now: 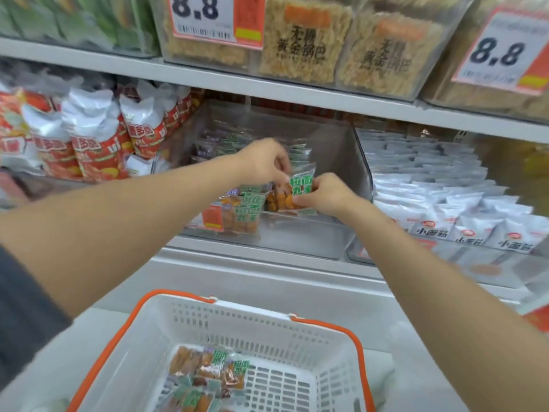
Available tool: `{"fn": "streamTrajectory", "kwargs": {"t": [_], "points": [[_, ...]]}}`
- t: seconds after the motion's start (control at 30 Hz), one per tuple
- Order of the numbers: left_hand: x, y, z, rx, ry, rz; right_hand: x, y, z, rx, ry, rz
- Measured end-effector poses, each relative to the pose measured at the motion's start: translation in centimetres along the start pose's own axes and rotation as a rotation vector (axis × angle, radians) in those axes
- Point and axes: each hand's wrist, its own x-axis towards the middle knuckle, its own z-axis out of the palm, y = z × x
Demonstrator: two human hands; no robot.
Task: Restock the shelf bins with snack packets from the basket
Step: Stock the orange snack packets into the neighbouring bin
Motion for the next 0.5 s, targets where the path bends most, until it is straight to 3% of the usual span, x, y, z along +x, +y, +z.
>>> {"fn": "streamTrajectory", "kwargs": {"t": [0.23,0.5], "points": [[0.7,-0.2,1.0,0.197,-0.051,0.027,2.1,0.8,1.1,-0.031,-0.148,0.105],[0.0,0.1,1.1,0.113,-0.053,0.068,1.7,0.9,0.8,-0.124,-0.117,0.178]]}}
